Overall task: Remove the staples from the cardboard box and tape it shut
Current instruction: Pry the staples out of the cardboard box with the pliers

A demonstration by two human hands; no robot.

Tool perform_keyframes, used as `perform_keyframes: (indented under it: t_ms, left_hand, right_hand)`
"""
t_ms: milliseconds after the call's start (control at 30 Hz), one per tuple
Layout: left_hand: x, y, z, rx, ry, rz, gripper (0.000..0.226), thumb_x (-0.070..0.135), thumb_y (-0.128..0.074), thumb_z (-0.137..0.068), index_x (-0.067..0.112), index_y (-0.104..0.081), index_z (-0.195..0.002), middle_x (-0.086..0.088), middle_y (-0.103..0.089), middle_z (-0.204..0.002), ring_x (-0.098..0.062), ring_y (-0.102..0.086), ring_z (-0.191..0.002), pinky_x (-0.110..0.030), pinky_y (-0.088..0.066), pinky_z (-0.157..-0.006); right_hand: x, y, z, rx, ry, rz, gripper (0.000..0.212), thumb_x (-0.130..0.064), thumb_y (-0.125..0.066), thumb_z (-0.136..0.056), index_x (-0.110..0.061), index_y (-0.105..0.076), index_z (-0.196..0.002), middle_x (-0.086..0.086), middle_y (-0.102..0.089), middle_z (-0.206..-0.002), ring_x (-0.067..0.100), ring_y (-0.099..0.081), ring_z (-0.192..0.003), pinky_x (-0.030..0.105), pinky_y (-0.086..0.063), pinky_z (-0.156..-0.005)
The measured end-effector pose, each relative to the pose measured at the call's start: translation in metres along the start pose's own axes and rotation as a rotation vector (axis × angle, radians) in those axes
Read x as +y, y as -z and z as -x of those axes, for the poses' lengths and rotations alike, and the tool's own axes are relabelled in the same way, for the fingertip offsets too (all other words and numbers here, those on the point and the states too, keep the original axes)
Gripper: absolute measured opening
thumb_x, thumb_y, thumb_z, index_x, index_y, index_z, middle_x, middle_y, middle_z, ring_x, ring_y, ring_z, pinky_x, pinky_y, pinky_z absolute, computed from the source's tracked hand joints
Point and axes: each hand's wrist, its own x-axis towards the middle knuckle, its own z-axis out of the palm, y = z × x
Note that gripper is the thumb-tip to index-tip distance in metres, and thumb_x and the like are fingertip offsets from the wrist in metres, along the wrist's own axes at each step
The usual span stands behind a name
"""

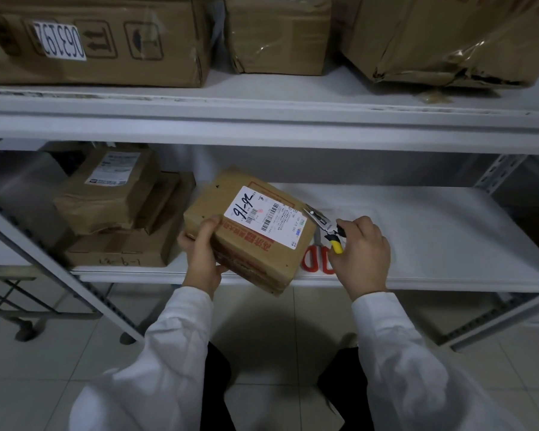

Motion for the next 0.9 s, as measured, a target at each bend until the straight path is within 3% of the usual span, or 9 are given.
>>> perform_keyframes:
  t_ms: [67, 167, 267, 400, 500, 600, 767, 833, 900]
  left_hand:
    - [0.003, -0.004, 0.0, 0.017, 0.003, -0.002, 0.073, 0.043, -0.066, -0.077, 0.032, -0.023, -0.135, -0.004, -0.048, -0.123, -0.026, -0.056, -0.106, -0.053, -0.05, -0.089]
    - [0.01, -0.016, 0.002, 0.054, -0.024, -0.066, 0.092, 0.056, -0.075, -0.051, 0.041, -0.026, -0.128, -0.005, -0.038, -0.134, -0.027, -0.053, -0.113, -0.052, -0.048, -0.094]
    - [0.011, -0.024, 0.005, 0.109, -0.117, -0.181, 0.085, 0.048, -0.078, -0.05, 0.044, -0.024, -0.117, -0.008, -0.033, -0.134, -0.027, -0.049, -0.111, -0.042, -0.045, -0.095]
    - [0.006, -0.019, 0.002, 0.134, -0.112, -0.08, 0.086, 0.055, -0.077, -0.044, 0.048, -0.024, -0.112, -0.004, -0.037, -0.134, -0.026, -0.05, -0.115, -0.05, -0.046, -0.097]
    - [0.009, -0.015, 0.003, 0.081, -0.126, -0.088, 0.085, 0.055, -0.076, -0.049, 0.051, -0.021, -0.114, -0.005, -0.037, -0.134, -0.027, -0.052, -0.114, -0.051, -0.047, -0.096]
    - [0.009, -0.011, 0.002, 0.039, -0.127, 0.008, 0.078, 0.042, -0.073, -0.069, 0.04, -0.021, -0.127, -0.005, -0.041, -0.133, -0.025, -0.053, -0.112, -0.052, -0.049, -0.092]
    - [0.0, -0.007, 0.008, -0.008, -0.009, 0.13, 0.059, 0.038, -0.061, -0.083, 0.025, -0.028, -0.13, -0.007, -0.052, -0.121, -0.025, -0.058, -0.105, -0.05, -0.054, -0.082]
    - [-0.004, -0.008, 0.009, -0.067, 0.046, 0.157, 0.055, 0.043, -0.058, -0.081, 0.021, -0.038, -0.128, -0.009, -0.057, -0.118, -0.026, -0.058, -0.105, -0.049, -0.054, -0.08]
    - [-0.005, -0.01, 0.012, -0.125, 0.097, 0.191, 0.038, 0.045, -0.051, -0.085, 0.021, -0.053, -0.114, -0.01, -0.059, -0.115, -0.028, -0.057, -0.107, -0.052, -0.05, -0.087]
  right_hand:
    - [0.001, -0.001, 0.001, 0.033, -0.007, 0.012, 0.044, -0.01, -0.087, -0.057, -0.005, -0.071, -0.098, 0.014, -0.064, -0.087, 0.034, -0.062, -0.075, 0.039, -0.052, -0.065]
    - [0.002, 0.0, 0.006, 0.08, -0.034, -0.004, 0.042, -0.008, -0.085, -0.06, -0.003, -0.07, -0.099, 0.017, -0.064, -0.089, 0.036, -0.062, -0.077, 0.04, -0.051, -0.066]
    - [-0.006, 0.005, 0.01, 0.152, -0.086, -0.039, 0.043, -0.007, -0.084, -0.062, -0.002, -0.068, -0.102, 0.018, -0.064, -0.092, 0.036, -0.062, -0.08, 0.04, -0.051, -0.068]
    - [-0.005, 0.016, -0.001, 0.182, -0.233, -0.175, 0.042, -0.005, -0.077, -0.069, -0.003, -0.066, -0.109, 0.016, -0.06, -0.102, 0.034, -0.061, -0.084, 0.04, -0.052, -0.072]
    - [0.019, 0.012, -0.003, 0.078, -0.504, -0.238, 0.04, -0.006, -0.069, -0.074, -0.005, -0.063, -0.114, 0.013, -0.053, -0.113, 0.037, -0.059, -0.091, 0.04, -0.048, -0.075]
    - [0.039, 0.003, 0.007, -0.071, -0.683, -0.224, 0.037, -0.008, -0.066, -0.076, -0.005, -0.063, -0.112, 0.014, -0.048, -0.114, 0.041, -0.056, -0.094, 0.044, -0.047, -0.079]
    - [0.042, -0.01, 0.017, -0.23, -0.782, -0.147, 0.03, -0.008, -0.064, -0.076, -0.003, -0.062, -0.106, 0.017, -0.046, -0.112, 0.041, -0.052, -0.099, 0.046, -0.045, -0.079]
    - [0.044, -0.012, 0.017, -0.292, -0.786, -0.09, 0.031, -0.009, -0.063, -0.077, -0.003, -0.06, -0.107, 0.017, -0.045, -0.113, 0.04, -0.05, -0.102, 0.044, -0.044, -0.079]
    - [0.046, -0.014, 0.016, -0.338, -0.77, -0.031, 0.033, -0.009, -0.063, -0.077, -0.004, -0.058, -0.109, 0.016, -0.045, -0.114, 0.039, -0.049, -0.104, 0.044, -0.043, -0.081]
